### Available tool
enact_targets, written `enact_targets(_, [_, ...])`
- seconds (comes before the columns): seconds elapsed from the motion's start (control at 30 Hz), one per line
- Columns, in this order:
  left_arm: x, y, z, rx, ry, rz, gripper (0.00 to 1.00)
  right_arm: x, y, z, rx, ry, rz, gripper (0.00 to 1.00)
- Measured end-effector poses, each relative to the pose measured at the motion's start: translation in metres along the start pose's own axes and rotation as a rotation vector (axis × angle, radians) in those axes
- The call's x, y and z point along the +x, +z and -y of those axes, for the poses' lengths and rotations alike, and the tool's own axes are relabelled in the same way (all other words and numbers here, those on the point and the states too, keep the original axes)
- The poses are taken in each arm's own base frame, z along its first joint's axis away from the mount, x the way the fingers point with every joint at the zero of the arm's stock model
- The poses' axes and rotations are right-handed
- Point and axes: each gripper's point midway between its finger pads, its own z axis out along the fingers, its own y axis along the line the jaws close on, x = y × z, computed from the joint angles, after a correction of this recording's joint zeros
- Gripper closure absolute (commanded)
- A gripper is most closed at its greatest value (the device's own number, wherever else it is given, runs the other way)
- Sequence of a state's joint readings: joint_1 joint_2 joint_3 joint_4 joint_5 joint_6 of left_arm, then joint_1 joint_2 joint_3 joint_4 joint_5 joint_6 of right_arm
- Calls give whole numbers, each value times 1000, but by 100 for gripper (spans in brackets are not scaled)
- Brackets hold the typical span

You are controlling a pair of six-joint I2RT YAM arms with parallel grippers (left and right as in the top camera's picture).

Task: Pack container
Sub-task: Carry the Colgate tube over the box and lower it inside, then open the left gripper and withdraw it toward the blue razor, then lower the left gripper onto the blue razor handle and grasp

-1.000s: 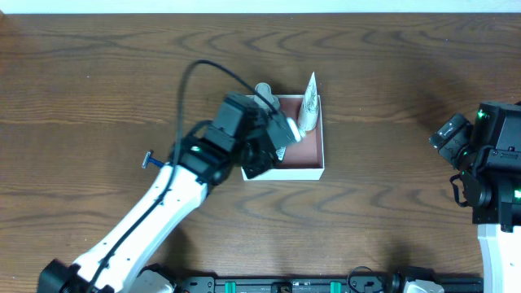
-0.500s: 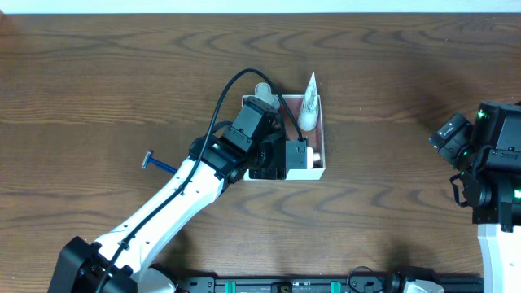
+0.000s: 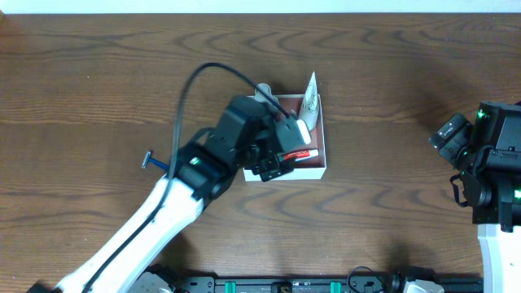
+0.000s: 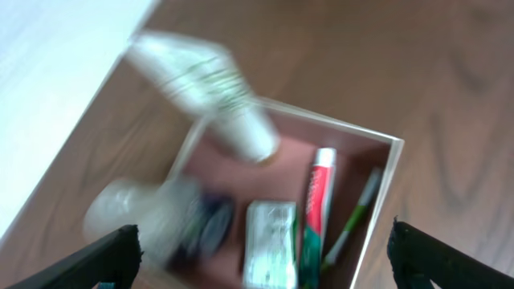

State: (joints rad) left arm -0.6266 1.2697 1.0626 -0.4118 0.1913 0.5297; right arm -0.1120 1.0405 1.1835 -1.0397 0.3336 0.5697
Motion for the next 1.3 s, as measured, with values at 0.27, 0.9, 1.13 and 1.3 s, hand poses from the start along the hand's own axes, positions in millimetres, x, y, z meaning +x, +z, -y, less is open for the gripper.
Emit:
enact_targets(0.27, [89,-78,-77,-483,-810,-179,2,0,0,0,-1,0,0,1])
enact_targets(0.9, [226,-70,-72,-815,-1727,-476,13,0,0,0,0,0,0,1])
enact_targets(1.13, [254,-45,-67,-836,-1905,-569,13,0,0,0,0,0,0,1])
enact_targets(1.3, [270,-28,-66,-779,-2026,-617,13,0,0,0,-1,0,0,1])
